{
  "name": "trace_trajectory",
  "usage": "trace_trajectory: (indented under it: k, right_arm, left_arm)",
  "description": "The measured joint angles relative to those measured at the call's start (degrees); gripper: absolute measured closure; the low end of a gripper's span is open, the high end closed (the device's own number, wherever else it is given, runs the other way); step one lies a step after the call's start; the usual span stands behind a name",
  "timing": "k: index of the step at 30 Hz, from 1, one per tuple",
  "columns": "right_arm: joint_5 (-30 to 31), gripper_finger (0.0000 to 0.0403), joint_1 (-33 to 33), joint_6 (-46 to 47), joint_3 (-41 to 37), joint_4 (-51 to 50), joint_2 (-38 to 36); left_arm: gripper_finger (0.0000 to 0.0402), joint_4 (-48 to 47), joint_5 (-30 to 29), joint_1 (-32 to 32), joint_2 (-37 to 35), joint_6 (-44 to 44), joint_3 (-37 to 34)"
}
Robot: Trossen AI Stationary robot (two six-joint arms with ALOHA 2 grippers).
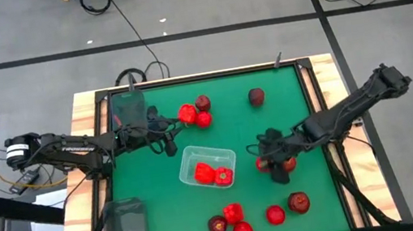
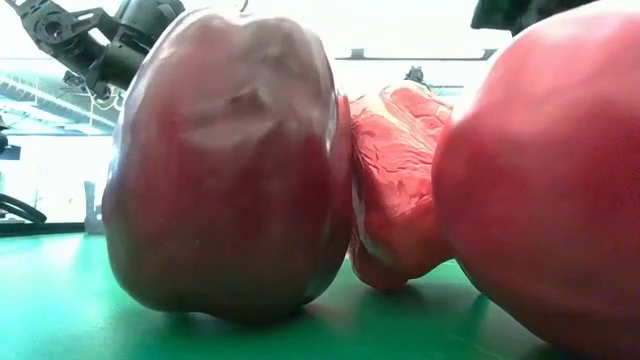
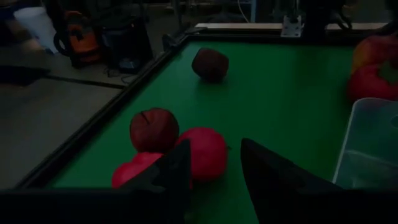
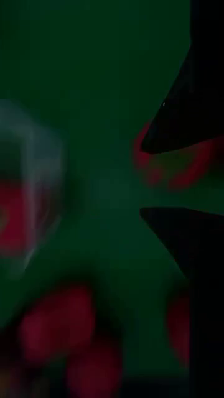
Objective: Sort produce into baskets
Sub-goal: Put the red bell pepper into the transparent bin
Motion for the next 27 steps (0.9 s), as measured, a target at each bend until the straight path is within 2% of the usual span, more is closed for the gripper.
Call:
trace_trajectory:
  k: [3,6,8,11,16,22,27]
  right_arm:
    - [-1.95,0.0239,1.49,-2.43,0.0,8.8,2.98]
    - [-2.21,0.0239,2.85,-2.68,0.0,15.77,6.47]
    - [-2.26,0.0239,3.78,-2.09,0.0,20.0,9.1]
    - [-2.26,0.0239,5.36,-0.15,0.0,25.65,12.96]
    - [-0.88,0.0239,8.4,0.88,0.0,34.28,17.42]
    - [9.48,0.0231,12.95,-7.89,0.02,44.21,17.74]
    - [11.8,0.0217,15.25,-7.34,0.11,53.21,20.01]
  left_arm:
    - [0.0254,0.03,2.67,-0.08,0.0,-0.27,0.0]
    - [0.0254,0.47,8.63,-1.23,0.0,-1.75,0.0]
    - [0.0254,1.24,12.12,-3.21,0.0,-3.15,0.0]
    - [0.0254,3.33,13.6,-8.67,0.0,-3.45,0.0]
    - [0.0254,8.11,7.66,-19.88,0.0,-2.99,0.0]
    - [0.0254,9.31,-4.52,-28.99,0.0,-3.27,0.0]
    - [0.0254,9.43,-5.72,-32.47,0.0,-8.81,0.0]
